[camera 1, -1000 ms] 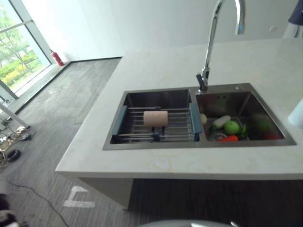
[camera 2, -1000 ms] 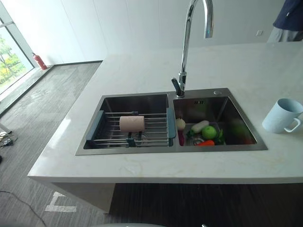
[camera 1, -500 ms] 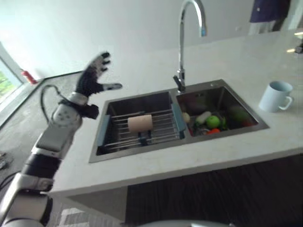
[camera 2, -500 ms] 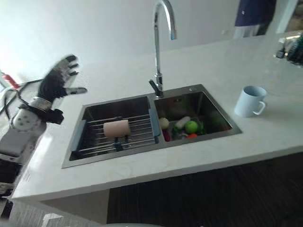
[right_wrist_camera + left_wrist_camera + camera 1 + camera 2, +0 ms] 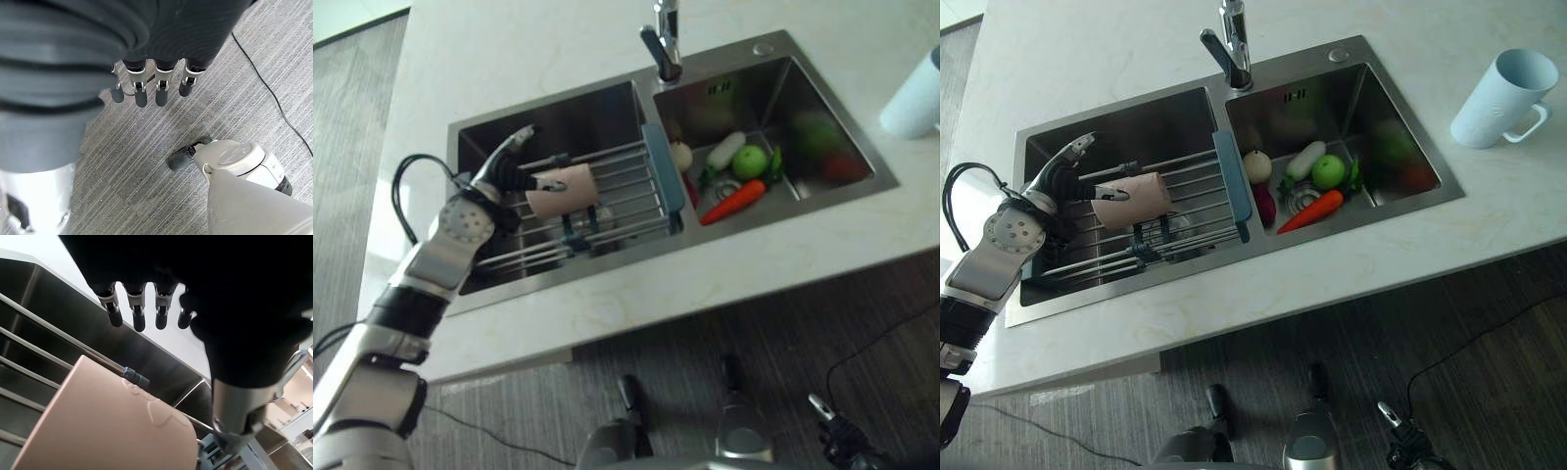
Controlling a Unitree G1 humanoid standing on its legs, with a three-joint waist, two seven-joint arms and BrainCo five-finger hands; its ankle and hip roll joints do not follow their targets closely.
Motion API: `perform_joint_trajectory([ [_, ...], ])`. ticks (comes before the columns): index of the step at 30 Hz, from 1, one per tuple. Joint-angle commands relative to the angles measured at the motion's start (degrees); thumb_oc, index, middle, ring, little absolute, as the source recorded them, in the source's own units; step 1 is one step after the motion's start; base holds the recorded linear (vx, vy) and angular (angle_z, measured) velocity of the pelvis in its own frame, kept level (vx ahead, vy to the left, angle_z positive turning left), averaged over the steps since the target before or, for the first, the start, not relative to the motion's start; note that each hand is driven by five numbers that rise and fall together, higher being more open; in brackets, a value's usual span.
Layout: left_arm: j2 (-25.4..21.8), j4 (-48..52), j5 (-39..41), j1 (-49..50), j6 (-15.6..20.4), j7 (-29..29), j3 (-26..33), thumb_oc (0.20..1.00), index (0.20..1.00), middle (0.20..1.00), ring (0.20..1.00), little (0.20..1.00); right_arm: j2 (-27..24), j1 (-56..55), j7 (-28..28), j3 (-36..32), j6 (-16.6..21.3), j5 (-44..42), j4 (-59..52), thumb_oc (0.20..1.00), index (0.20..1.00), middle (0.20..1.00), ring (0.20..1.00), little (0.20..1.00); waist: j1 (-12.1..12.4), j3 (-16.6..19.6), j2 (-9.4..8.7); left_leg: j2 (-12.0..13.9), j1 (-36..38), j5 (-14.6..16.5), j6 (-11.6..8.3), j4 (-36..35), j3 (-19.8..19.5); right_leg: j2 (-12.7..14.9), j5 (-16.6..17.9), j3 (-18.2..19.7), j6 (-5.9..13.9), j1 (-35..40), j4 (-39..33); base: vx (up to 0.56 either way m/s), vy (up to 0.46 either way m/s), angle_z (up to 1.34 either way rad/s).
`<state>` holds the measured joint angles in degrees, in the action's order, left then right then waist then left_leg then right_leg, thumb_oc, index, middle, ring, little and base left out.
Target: Place the dishes in the dishwasher.
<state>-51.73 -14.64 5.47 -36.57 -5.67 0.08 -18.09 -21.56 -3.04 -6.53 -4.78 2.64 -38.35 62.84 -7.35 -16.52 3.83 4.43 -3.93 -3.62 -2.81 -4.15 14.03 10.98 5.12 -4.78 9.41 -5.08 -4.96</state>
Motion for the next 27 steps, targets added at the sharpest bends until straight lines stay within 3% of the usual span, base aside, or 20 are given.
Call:
perform_joint_trajectory([
  [1, -5.59, -2.63, -7.89, -5.51, -1.06, -1.03, 1.68, 1.000, 1.000, 1.000, 1.000, 1.000, -0.19, -1.76, -0.79, 1.67, -0.73, -0.69, -0.67, 1.000, 1.000, 1.000, 1.000, 1.000, 0.55, 2.77, -1.58, 1.26, -0.51, 4.04, -1.40, 4.29, -3.60, 2.21, -1.73, -2.76, 3.32, 0.44, 4.17, 0.00, 0.000, 0.00],
  [3, -7.64, -2.43, -12.24, -5.54, -4.38, -4.40, -0.21, 1.000, 1.000, 1.000, 1.000, 1.000, -0.70, -1.82, -1.49, 2.02, -1.13, -0.02, -1.54, 1.000, 1.000, 1.000, 1.000, 1.000, 0.64, 2.37, -1.38, 1.25, -0.67, 3.92, -1.53, 4.52, -3.83, 2.32, -1.65, -2.93, 3.41, 0.49, 4.20, 0.00, 0.000, 0.00],
  [8, -10.83, -3.49, -12.66, -6.64, -1.58, -8.13, -2.94, 1.000, 1.000, 1.000, 1.000, 1.000, -1.73, -1.66, -2.49, 2.87, -0.98, -0.83, -3.10, 1.000, 1.000, 1.000, 1.000, 1.000, 0.81, 1.88, -0.83, 0.97, -0.93, 4.00, -1.46, 4.94, -4.29, 2.61, -1.83, -2.88, 3.32, 0.46, 4.55, 0.00, 0.025, 0.04],
  [16, -13.34, 0.42, -13.58, -3.79, -2.66, -16.54, -3.00, 1.000, 1.000, 1.000, 1.000, 1.000, -2.53, -1.52, -2.11, 2.63, -2.32, -0.26, -4.79, 1.000, 1.000, 1.000, 1.000, 1.000, 1.44, 1.94, -0.13, 0.46, -0.40, 4.15, -1.50, 4.88, -4.58, 3.22, -1.93, -3.42, 3.63, 1.06, 4.82, 0.03, 0.028, 0.05],
  [24, -13.44, 0.50, -12.39, -3.43, -1.38, -15.92, -2.88, 1.000, 1.000, 1.000, 1.000, 1.000, -2.56, -1.77, -2.20, 2.68, -2.20, 0.04, -3.98, 1.000, 1.000, 1.000, 1.000, 1.000, 1.56, 1.76, -0.20, 0.57, -0.37, 4.19, -1.54, 5.01, -4.53, 3.25, -2.00, -3.47, 3.71, 1.10, 5.02, 0.01, 0.008, 0.03],
  [27, -12.71, 1.39, -13.34, -4.32, 0.28, -13.29, -2.55, 1.000, 1.000, 1.000, 1.000, 1.000, -2.23, -1.76, -2.47, 2.96, -1.97, -0.05, -3.99, 1.000, 1.000, 1.000, 1.000, 1.000, 1.55, 1.42, -0.54, 0.76, -0.75, 4.06, -1.62, 5.01, -4.48, 3.19, -1.87, -3.50, 3.73, 0.70, 5.04, -0.01, -0.021, 0.00],
])
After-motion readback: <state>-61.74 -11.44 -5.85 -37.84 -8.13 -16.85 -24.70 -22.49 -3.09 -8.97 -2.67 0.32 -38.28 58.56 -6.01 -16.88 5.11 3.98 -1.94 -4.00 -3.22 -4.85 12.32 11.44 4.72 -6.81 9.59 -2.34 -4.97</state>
